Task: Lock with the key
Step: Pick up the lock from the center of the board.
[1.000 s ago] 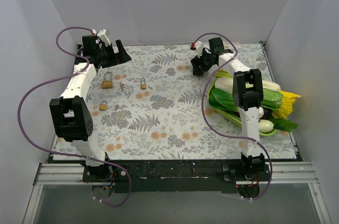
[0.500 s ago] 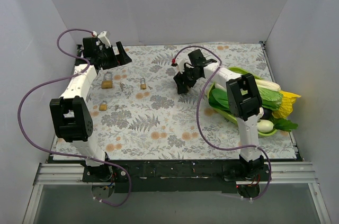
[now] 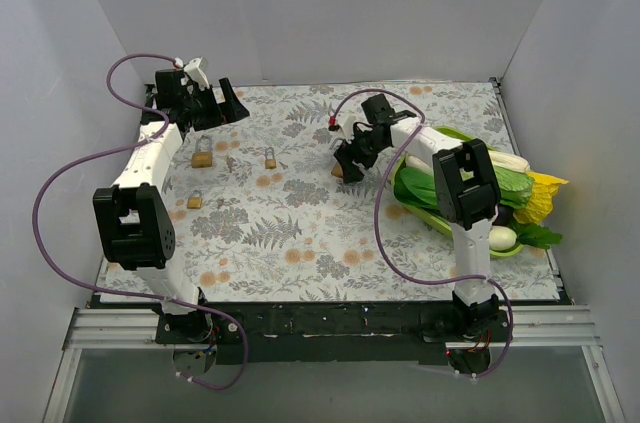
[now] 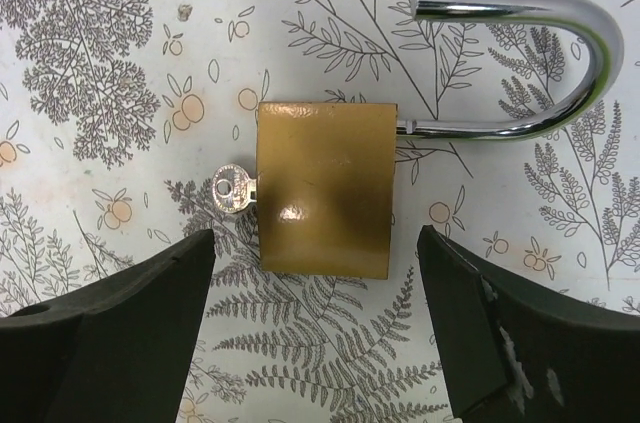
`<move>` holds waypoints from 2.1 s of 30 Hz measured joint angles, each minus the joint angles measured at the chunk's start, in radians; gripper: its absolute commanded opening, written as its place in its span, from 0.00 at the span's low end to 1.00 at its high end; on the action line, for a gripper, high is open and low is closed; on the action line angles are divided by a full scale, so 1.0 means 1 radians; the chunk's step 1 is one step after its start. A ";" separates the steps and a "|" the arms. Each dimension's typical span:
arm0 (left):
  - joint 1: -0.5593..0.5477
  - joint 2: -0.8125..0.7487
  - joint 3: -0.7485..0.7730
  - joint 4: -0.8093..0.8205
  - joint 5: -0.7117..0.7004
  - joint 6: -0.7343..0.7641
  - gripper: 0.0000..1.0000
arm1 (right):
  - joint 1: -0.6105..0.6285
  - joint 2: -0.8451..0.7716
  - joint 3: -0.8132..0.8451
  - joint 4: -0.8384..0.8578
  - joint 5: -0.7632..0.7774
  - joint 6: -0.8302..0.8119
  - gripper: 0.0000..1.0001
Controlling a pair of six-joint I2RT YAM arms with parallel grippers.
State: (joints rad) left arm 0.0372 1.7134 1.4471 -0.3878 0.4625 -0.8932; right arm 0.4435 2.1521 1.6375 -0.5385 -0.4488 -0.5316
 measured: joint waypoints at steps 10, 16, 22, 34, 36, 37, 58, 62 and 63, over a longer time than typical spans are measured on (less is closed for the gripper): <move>0.000 -0.002 0.000 0.000 0.010 0.000 0.98 | -0.004 -0.024 -0.026 -0.032 -0.011 -0.202 0.82; 0.000 -0.002 0.000 0.000 0.010 0.000 0.98 | -0.002 -0.001 -0.023 -0.013 -0.010 -0.206 0.78; 0.000 -0.002 -0.001 0.000 0.010 -0.002 0.98 | 0.012 -0.007 -0.061 0.069 0.006 -0.205 0.77; 0.013 -0.002 -0.001 -0.001 0.010 -0.043 0.98 | 0.036 -0.010 -0.077 0.130 0.019 -0.217 0.01; 0.014 -0.002 -0.006 0.007 0.017 -0.050 0.98 | 0.039 -0.011 -0.077 0.122 0.013 -0.233 0.01; 0.016 -0.004 -0.016 0.019 0.023 -0.055 0.98 | 0.040 -0.013 -0.077 0.119 0.013 -0.244 0.01; 0.002 0.154 0.092 -0.229 0.663 0.211 0.98 | 0.154 -0.251 0.049 -0.412 -0.202 -0.800 0.01; -0.060 0.187 0.104 -0.329 0.711 0.361 0.91 | 0.200 -0.287 0.050 -0.454 -0.216 -0.877 0.01; -0.080 0.195 0.104 -0.358 0.728 0.410 0.90 | 0.208 -0.291 0.050 -0.461 -0.217 -0.892 0.01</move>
State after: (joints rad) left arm -0.0429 1.9087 1.5513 -0.7460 1.1908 -0.4828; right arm 0.6518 1.8610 1.6871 -0.9993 -0.6655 -1.4239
